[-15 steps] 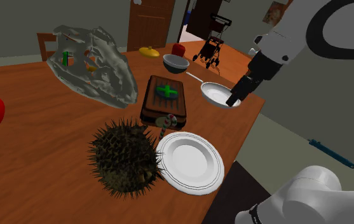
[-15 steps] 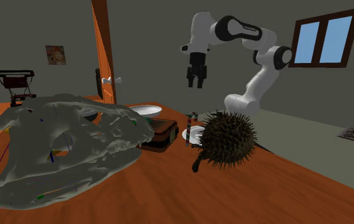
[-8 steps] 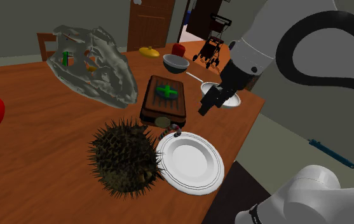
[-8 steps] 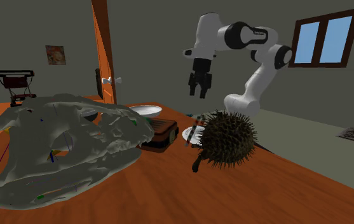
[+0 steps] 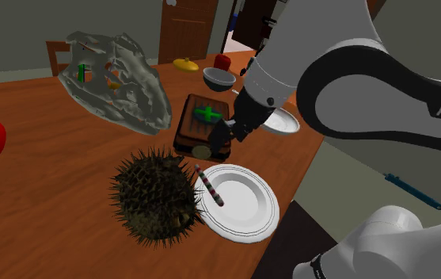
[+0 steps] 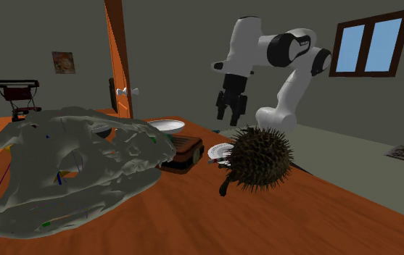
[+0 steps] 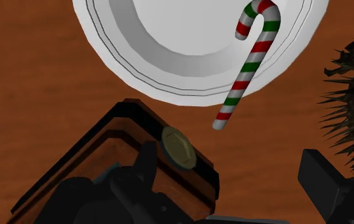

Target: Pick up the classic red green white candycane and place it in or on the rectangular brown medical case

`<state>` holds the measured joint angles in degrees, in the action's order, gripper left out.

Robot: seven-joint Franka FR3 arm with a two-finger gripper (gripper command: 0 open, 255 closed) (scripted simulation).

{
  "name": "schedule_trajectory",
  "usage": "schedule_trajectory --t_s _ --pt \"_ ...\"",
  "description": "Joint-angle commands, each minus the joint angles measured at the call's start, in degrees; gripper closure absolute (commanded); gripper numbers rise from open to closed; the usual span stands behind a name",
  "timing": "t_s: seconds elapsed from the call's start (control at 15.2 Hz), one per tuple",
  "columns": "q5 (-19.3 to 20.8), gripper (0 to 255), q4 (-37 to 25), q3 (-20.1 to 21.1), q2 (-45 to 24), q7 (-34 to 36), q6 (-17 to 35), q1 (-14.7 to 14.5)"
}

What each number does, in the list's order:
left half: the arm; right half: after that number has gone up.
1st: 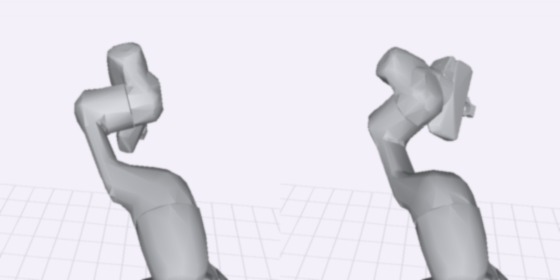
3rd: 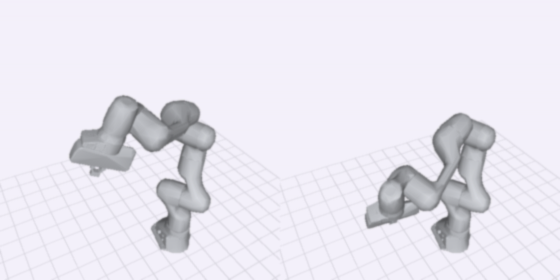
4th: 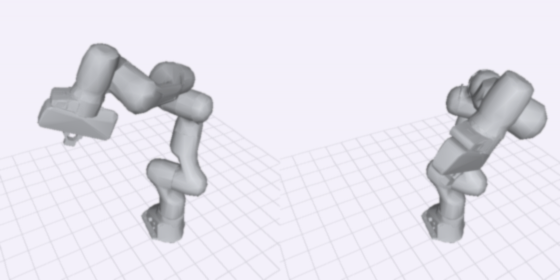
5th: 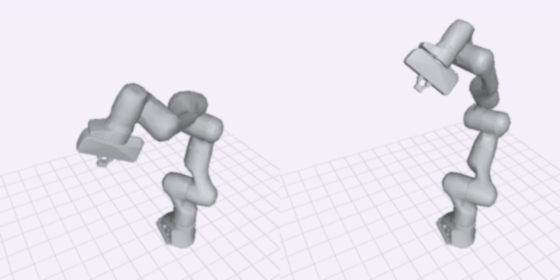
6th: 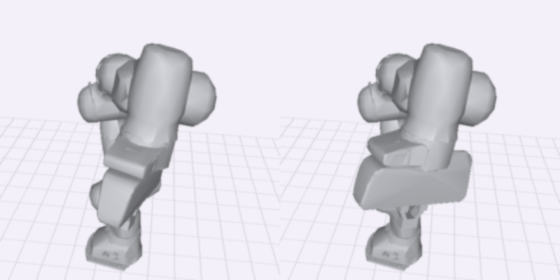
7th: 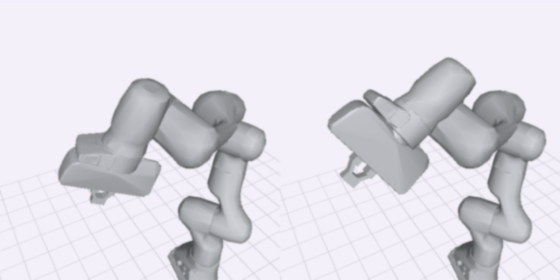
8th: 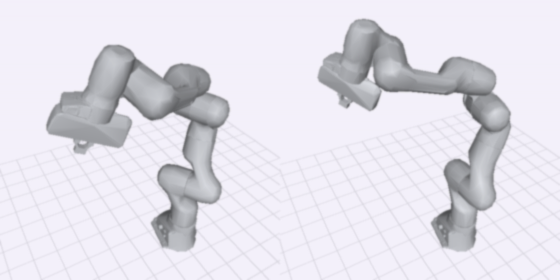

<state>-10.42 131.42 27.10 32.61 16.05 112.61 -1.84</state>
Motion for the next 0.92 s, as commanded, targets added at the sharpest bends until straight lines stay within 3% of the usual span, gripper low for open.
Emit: schedule_trajectory --t_s 0.0,0.33,0.86 --pt "0.1 0 0.7 0.8 -0.7 0.5 1.6 0.1" --pt "0.0 0 3.8 1.7 -2.2 0.7 6.1 0.3" --pt "0.0 0 3.8 1.7 -2.2 0.7 6.1 0.3"
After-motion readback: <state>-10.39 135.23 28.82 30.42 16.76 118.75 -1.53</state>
